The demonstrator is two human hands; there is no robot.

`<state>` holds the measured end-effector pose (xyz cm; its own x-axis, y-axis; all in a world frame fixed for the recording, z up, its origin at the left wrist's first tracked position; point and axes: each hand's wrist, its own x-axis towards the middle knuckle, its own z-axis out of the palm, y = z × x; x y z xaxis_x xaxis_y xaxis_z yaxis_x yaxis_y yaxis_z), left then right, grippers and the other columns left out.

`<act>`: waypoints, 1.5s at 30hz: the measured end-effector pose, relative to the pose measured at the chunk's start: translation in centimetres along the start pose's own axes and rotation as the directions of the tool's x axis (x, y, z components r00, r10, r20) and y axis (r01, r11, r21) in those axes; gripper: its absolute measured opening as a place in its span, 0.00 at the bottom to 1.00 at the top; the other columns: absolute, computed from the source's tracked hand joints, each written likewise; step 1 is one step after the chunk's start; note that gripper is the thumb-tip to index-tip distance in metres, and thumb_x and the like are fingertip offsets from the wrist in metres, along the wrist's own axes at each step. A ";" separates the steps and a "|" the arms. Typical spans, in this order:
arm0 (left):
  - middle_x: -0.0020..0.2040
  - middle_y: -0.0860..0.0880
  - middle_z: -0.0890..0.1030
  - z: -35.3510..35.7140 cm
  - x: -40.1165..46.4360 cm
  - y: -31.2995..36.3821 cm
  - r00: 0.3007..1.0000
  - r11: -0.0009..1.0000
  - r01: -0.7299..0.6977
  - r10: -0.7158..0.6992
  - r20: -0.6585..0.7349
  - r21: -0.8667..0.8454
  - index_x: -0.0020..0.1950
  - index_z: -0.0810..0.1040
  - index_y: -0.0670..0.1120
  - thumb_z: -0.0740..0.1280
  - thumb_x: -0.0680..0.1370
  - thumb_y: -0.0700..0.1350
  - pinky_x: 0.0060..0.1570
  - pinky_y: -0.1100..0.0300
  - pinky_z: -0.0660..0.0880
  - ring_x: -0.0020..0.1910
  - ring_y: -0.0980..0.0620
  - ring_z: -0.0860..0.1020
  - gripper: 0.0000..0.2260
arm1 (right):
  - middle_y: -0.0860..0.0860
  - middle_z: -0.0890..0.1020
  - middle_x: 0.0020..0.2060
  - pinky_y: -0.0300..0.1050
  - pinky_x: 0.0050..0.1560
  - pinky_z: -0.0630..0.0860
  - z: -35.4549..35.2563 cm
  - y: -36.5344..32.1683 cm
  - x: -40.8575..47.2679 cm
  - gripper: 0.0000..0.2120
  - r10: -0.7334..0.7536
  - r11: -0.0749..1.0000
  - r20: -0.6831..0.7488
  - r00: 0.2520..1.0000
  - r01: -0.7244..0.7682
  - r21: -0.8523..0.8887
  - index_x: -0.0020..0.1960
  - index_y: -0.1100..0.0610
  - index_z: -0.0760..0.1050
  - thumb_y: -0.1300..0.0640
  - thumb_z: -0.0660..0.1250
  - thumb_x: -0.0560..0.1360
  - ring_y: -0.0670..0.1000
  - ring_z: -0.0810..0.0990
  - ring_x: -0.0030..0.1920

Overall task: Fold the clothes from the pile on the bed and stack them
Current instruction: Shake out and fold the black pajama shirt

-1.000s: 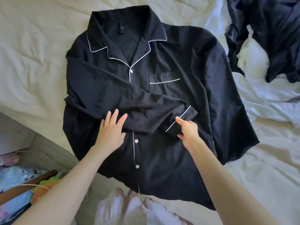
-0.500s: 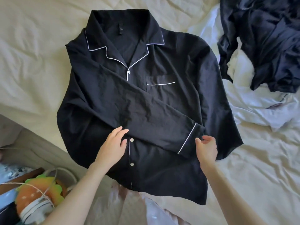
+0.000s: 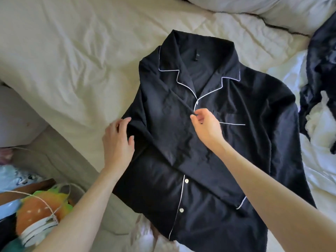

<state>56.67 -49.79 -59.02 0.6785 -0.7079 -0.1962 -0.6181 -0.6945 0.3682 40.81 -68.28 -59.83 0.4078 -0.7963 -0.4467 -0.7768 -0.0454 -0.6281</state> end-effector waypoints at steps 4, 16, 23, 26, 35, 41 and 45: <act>0.61 0.41 0.73 1.0 2.3 -2.2 0.984 0.983 -0.168 0.163 0.074 0.079 0.64 0.74 0.44 0.73 0.71 0.41 0.58 0.45 0.71 0.60 0.40 0.73 0.22 | 0.48 0.77 0.48 0.44 0.57 0.70 3.0 -6.0 5.6 0.14 -0.101 0.994 0.031 0.994 0.102 -0.045 0.59 0.54 0.74 0.49 0.62 0.78 0.51 0.76 0.53; 0.45 0.45 0.76 0.3 4.4 -6.1 0.975 0.953 -0.209 0.221 0.033 -0.218 0.50 0.72 0.44 0.68 0.72 0.31 0.22 0.60 0.65 0.24 0.50 0.67 0.12 | 0.52 0.77 0.45 0.47 0.46 0.73 7.9 -15.1 14.4 0.10 -0.107 0.930 0.155 0.982 0.154 -0.333 0.49 0.56 0.72 0.48 0.62 0.77 0.53 0.75 0.46; 0.40 0.55 0.76 0.5 4.3 -9.4 0.994 0.906 0.104 -0.101 0.029 -0.411 0.50 0.74 0.45 0.59 0.77 0.33 0.39 0.65 0.70 0.37 0.58 0.74 0.09 | 0.54 0.75 0.40 0.47 0.44 0.76 6.8 -15.7 17.2 0.05 0.285 0.743 0.267 0.921 -0.388 0.545 0.50 0.59 0.74 0.63 0.60 0.77 0.53 0.74 0.41; 0.36 0.59 0.73 0.3 5.7 -9.2 0.993 0.853 0.110 -0.116 0.019 -0.510 0.44 0.73 0.47 0.59 0.75 0.29 0.38 0.76 0.66 0.36 0.65 0.72 0.14 | 0.57 0.76 0.46 0.47 0.51 0.76 7.3 -16.1 17.8 0.07 0.237 0.673 0.293 0.926 -0.374 0.638 0.46 0.58 0.73 0.65 0.57 0.78 0.56 0.76 0.46; 0.46 0.62 0.77 0.2 7.1 -8.1 0.892 0.558 0.447 -0.343 0.296 -0.699 0.49 0.72 0.57 0.66 0.77 0.46 0.42 0.77 0.67 0.44 0.65 0.75 0.07 | 0.51 0.79 0.41 0.45 0.44 0.79 7.9 -13.7 16.9 0.13 0.165 0.957 0.180 0.970 -0.201 0.207 0.51 0.54 0.74 0.44 0.63 0.77 0.49 0.78 0.40; 0.50 0.52 0.79 0.4 8.6 -8.3 0.893 0.735 0.449 -0.381 0.239 -0.507 0.56 0.78 0.44 0.65 0.78 0.46 0.47 0.65 0.65 0.48 0.55 0.74 0.09 | 0.41 0.78 0.40 0.23 0.41 0.66 5.4 -7.8 11.0 0.08 0.044 0.999 -0.043 0.998 -0.045 -0.013 0.49 0.51 0.74 0.47 0.63 0.77 0.38 0.76 0.39; 0.54 0.46 0.76 -0.2 8.1 -6.7 0.933 0.835 0.339 -0.356 0.046 -0.433 0.58 0.73 0.42 0.64 0.78 0.43 0.51 0.57 0.70 0.54 0.46 0.74 0.10 | 0.47 0.77 0.48 0.31 0.50 0.69 2.8 -2.2 4.9 0.06 0.064 0.994 -0.181 0.981 -0.080 -0.079 0.52 0.53 0.74 0.52 0.65 0.77 0.43 0.77 0.46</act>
<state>66.39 -50.82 -62.90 0.8349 -0.4198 -0.3559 -0.1142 -0.7648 0.6341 45.82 -70.40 -62.45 0.2635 -0.8935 -0.3637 -0.8422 -0.0293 -0.5384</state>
